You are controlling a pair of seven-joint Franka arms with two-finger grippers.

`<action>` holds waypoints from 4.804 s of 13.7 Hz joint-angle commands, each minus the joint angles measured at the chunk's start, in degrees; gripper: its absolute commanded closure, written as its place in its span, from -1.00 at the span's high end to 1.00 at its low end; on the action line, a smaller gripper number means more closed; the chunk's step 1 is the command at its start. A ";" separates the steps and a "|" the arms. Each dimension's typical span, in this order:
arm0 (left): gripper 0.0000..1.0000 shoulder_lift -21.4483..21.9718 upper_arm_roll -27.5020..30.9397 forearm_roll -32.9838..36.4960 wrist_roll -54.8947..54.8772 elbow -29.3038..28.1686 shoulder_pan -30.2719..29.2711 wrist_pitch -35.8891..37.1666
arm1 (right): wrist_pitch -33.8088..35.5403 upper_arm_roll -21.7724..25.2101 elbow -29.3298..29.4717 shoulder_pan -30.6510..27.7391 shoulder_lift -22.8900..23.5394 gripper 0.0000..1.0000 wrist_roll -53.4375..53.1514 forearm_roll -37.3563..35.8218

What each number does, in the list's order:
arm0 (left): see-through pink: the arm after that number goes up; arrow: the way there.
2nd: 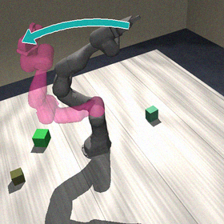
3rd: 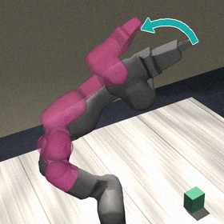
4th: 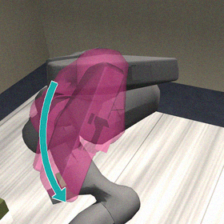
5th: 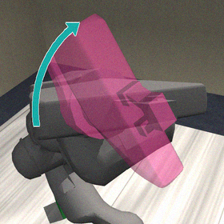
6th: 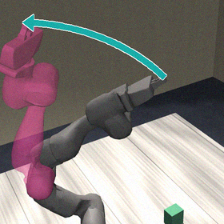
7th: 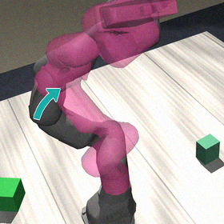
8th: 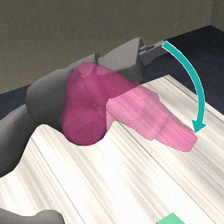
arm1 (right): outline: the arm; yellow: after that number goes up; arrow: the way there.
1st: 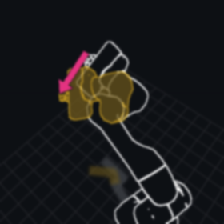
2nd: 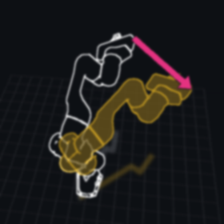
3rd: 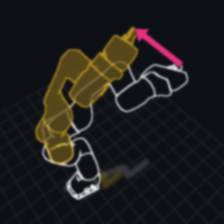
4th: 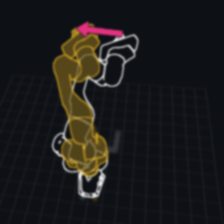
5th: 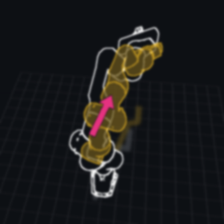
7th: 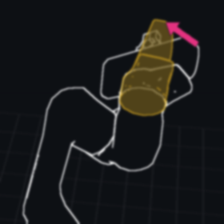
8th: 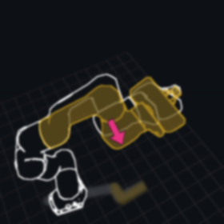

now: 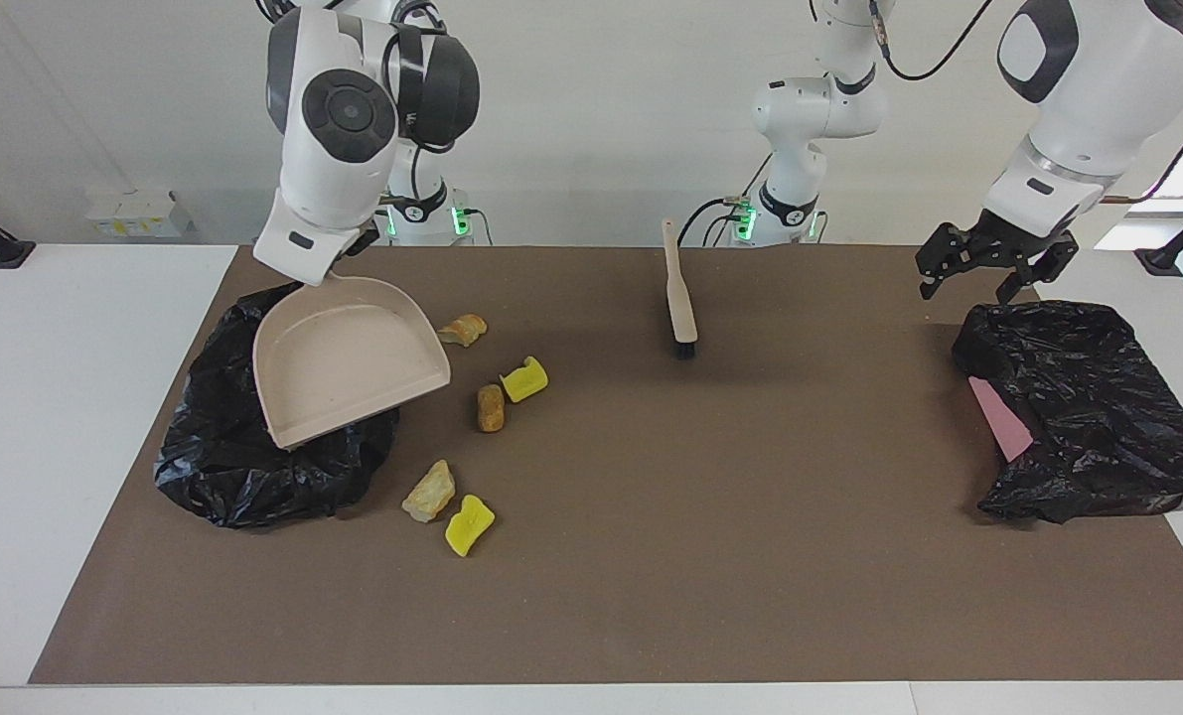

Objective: Sweep and dump trash in bin

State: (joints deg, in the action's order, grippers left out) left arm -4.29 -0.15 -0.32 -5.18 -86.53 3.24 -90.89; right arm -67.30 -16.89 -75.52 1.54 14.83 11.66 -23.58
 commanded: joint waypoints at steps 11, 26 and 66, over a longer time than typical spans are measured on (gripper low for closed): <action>1.00 -0.46 -0.20 0.76 -3.61 0.40 0.18 -1.65 | -28.93 -1.04 4.67 17.78 13.19 -1.00 -48.02 13.12; 1.00 0.24 -0.20 0.76 -3.61 -1.27 0.45 -2.01 | -40.89 0.72 13.83 32.56 32.19 -0.79 -63.52 13.12; 0.91 -7.93 -0.99 -9.17 21.17 -26.15 24.44 -27.05 | -60.67 0.10 -43.48 45.13 -4.28 -0.78 -69.41 30.17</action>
State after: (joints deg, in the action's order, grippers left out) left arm -14.16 -1.67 -8.05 15.19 -110.09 27.08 -116.27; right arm -127.44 -17.06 -117.93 46.13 11.74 -56.24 5.49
